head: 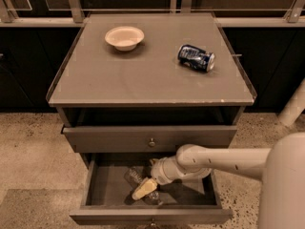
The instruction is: Pick water bottle from middle drawer and place on counter
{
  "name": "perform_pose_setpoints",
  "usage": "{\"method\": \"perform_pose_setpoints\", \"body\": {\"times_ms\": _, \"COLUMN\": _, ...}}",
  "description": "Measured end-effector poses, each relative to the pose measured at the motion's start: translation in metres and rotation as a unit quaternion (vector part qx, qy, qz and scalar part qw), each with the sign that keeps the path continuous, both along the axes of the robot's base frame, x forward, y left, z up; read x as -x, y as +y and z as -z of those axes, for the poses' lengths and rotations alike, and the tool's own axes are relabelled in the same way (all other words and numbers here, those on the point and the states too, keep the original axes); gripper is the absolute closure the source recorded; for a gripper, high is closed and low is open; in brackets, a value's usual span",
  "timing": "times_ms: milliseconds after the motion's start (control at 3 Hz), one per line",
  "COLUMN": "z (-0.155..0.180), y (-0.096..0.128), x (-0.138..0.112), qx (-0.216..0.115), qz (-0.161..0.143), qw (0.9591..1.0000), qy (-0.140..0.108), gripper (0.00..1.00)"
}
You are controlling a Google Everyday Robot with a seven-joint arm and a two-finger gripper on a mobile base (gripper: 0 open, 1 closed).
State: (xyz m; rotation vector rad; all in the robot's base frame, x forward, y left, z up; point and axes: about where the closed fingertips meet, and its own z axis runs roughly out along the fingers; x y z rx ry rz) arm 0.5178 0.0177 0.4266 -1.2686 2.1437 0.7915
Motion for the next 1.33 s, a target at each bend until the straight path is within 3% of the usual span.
{"method": "perform_pose_setpoints", "body": {"times_ms": 667, "z": 0.047, "y": 0.002, "x": -0.029, "qx": 0.016, "qz": 0.057, "qw": 0.9981, "qy": 0.017, "gripper": 0.00}}
{"method": "perform_pose_setpoints", "body": {"times_ms": 1000, "z": 0.057, "y": 0.001, "x": -0.038, "qx": 0.040, "qz": 0.098, "qw": 0.9944, "qy": -0.006, "gripper": 0.00}}
{"method": "perform_pose_setpoints", "body": {"times_ms": 1333, "z": 0.058, "y": 0.005, "x": -0.032, "qx": 0.069, "qz": 0.127, "qw": 0.9892, "qy": -0.022, "gripper": 0.11}}
